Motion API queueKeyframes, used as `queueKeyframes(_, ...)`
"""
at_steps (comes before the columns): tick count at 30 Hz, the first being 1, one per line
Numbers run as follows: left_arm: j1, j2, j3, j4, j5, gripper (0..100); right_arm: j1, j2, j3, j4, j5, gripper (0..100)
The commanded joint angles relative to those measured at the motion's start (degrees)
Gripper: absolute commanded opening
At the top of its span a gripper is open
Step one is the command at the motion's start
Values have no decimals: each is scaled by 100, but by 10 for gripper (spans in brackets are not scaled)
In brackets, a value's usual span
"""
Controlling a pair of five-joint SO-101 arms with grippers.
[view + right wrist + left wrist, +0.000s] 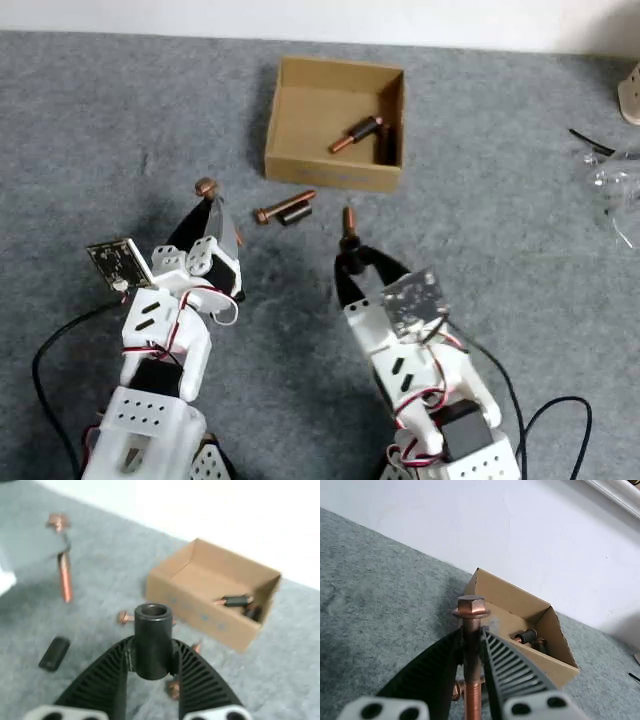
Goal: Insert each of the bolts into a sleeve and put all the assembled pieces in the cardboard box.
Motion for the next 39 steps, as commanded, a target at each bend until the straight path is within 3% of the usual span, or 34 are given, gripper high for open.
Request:
queueKeyframes(1, 57, -119, -101, -44, -26, 6, -268, -101, 233, -593, -62, 4)
queueKeyframes(8, -136, -629, -743, -158, 0, 6, -286, -110, 971, -796, -26, 4)
queueKeyframes(14, 699, -1305, -1103, -149, 9, 6, -321, -110, 1024, -804, -26, 4)
queueKeyframes(20, 1877, -1455, -1182, 501, 18, 6, -321, -110, 1024, -804, -26, 4)
queueKeyframes(24, 2246, -1473, -1103, 492, 18, 6, -321, -110, 1024, -804, -26, 4)
queueKeyframes(39, 2571, -1499, -602, 492, 18, 6, -321, -110, 1024, -804, -26, 4)
